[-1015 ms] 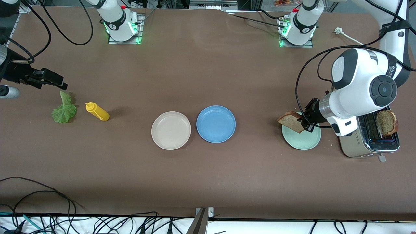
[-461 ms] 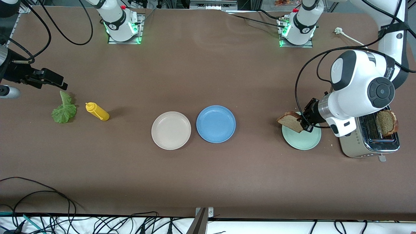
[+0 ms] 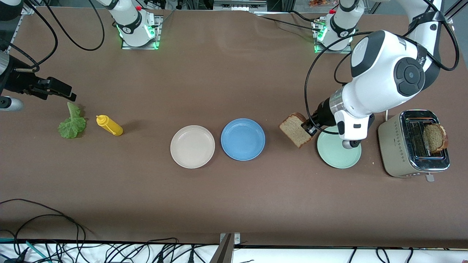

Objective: Make sandwich in blue plate with both arms
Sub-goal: 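Move the bread slice with the left gripper toward the blue plate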

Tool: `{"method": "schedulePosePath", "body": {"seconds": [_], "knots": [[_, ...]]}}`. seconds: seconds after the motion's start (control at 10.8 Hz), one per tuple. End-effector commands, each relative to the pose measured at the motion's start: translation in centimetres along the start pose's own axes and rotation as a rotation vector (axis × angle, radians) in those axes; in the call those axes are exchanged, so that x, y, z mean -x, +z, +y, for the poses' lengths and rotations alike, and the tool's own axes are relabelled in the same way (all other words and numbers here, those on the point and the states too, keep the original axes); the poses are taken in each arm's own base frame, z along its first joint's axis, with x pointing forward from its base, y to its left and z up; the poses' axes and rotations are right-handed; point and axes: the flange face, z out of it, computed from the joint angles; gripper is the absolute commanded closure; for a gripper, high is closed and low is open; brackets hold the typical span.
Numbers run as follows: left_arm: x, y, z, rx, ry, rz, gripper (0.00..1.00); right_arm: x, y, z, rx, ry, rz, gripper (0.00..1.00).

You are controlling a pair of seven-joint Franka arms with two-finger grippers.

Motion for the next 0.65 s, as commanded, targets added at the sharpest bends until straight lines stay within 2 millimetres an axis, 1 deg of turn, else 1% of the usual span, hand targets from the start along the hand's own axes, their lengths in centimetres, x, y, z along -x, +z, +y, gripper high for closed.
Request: {"method": "schedulePosePath", "body": {"seconds": [0.0,0.09,0.28,0.37,0.55], "knots": [[-1.2,0.1,-0.6,-0.021,0.031,-0.01,1.0,0.3,-0.1,0.2,-0.011,-0.01,-0.007,0.0],[-0.9,0.0,-0.5,-0.031,0.05,0.014,1.0,0.3,-0.2,0.2,-0.011,-0.01,-0.005,0.0],[-1.0,0.1,-0.5,-0.038,0.106,0.018,1.0,0.3,-0.1,0.2,-0.011,-0.01,-0.007,0.0],[-1.2,0.1,-0.8,-0.043,0.122,0.015,1.0,0.3,-0.1,0.2,-0.011,-0.01,-0.007,0.0],[-1.7,-0.2,-1.9,-0.095,0.126,-0.013,1.0,0.3,-0.1,0.2,-0.01,-0.01,-0.007,0.0]]}}
